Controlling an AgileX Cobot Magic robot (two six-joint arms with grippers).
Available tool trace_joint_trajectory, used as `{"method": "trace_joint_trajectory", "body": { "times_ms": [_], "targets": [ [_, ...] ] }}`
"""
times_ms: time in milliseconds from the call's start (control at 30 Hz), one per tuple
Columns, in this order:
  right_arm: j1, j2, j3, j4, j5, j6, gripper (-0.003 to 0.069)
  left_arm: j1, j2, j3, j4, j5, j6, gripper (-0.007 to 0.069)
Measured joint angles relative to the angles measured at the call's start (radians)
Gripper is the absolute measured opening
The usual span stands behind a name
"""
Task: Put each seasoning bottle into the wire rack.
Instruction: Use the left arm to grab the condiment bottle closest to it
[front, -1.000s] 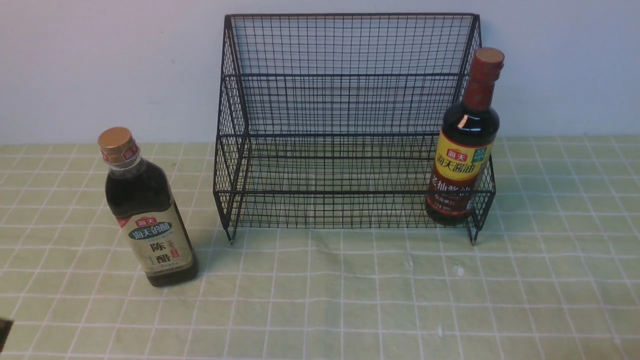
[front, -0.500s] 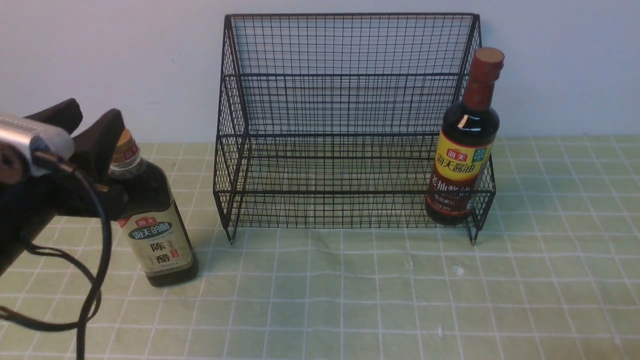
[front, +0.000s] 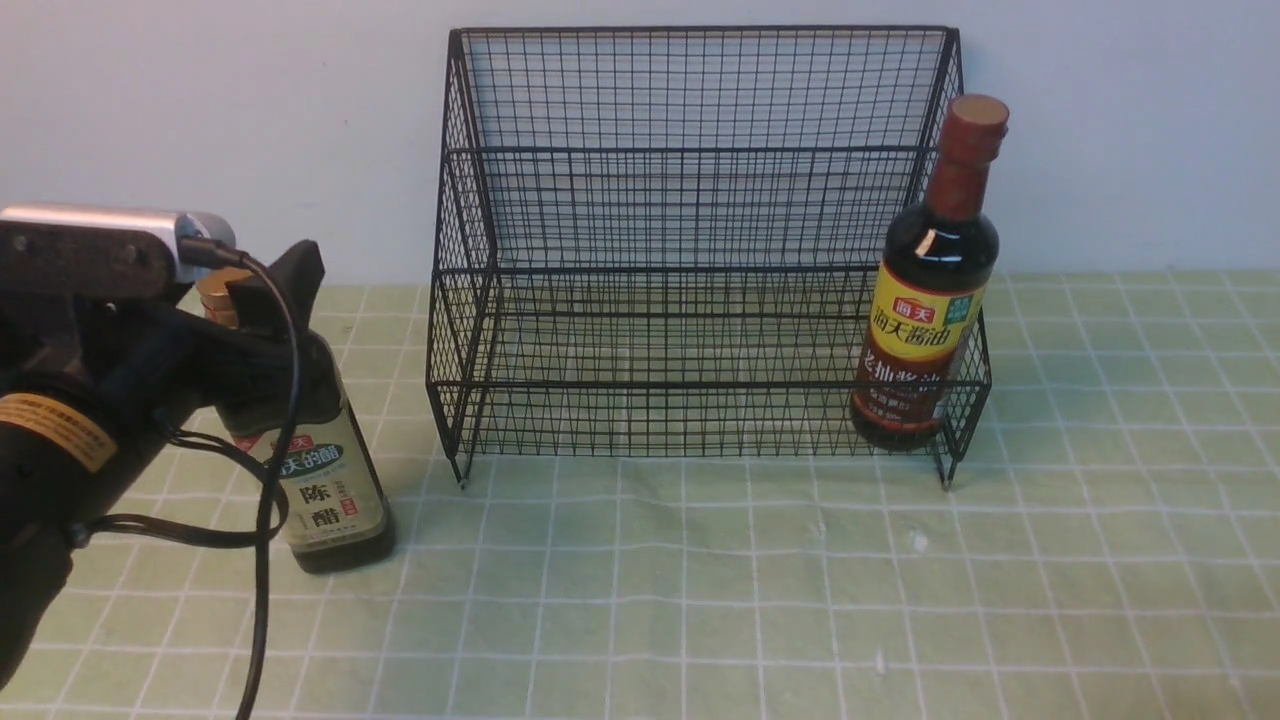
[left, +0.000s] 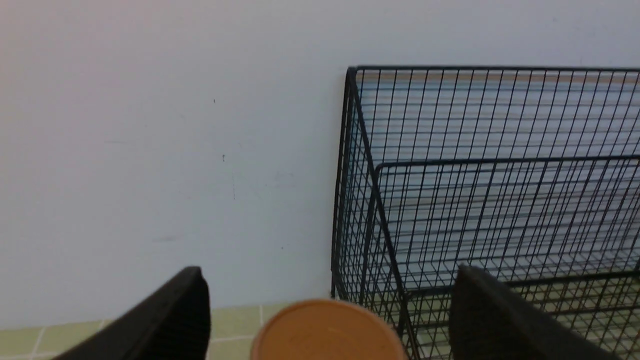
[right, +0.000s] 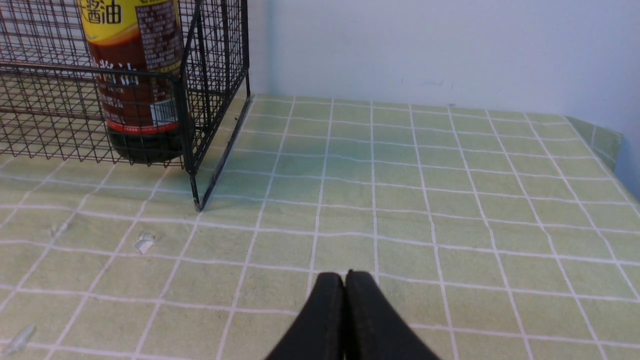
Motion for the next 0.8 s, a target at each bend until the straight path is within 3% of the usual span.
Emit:
{"method": "trace_joint_trajectory", "body": {
  "times_ms": [167, 267, 300, 333, 533, 800],
  "targets": [
    [0.0, 0.0, 0.0, 0.0, 0.0, 0.0, -0.0015, 0.0, 0.054, 0.0, 0.0, -0.024, 0.003, 0.0556],
    [0.0, 0.0, 0.0, 0.0, 0.0, 0.0, -0.0015, 0.0, 0.059, 0.0, 0.0, -0.036, -0.003, 0.0422],
    [0.0, 0.0, 0.0, 0.0, 0.0, 0.0, -0.0015, 0.0, 0.059, -0.001, 0.0, -0.036, -0.007, 0.0319],
    [0.0, 0.0, 0.0, 0.0, 0.0, 0.0, -0.0015, 0.0, 0.06, -0.002, 0.001, -0.035, -0.007, 0.0299],
    [0.0, 0.0, 0.0, 0.0, 0.0, 0.0, -0.0015, 0.0, 0.058, -0.021, 0.007, -0.005, -0.009, 0.0302],
    [0.0, 0.0, 0.0, 0.0, 0.0, 0.0, -0.0015, 0.0, -0.077, -0.182, 0.153, 0.252, -0.059, 0.0304]
  ]
}}
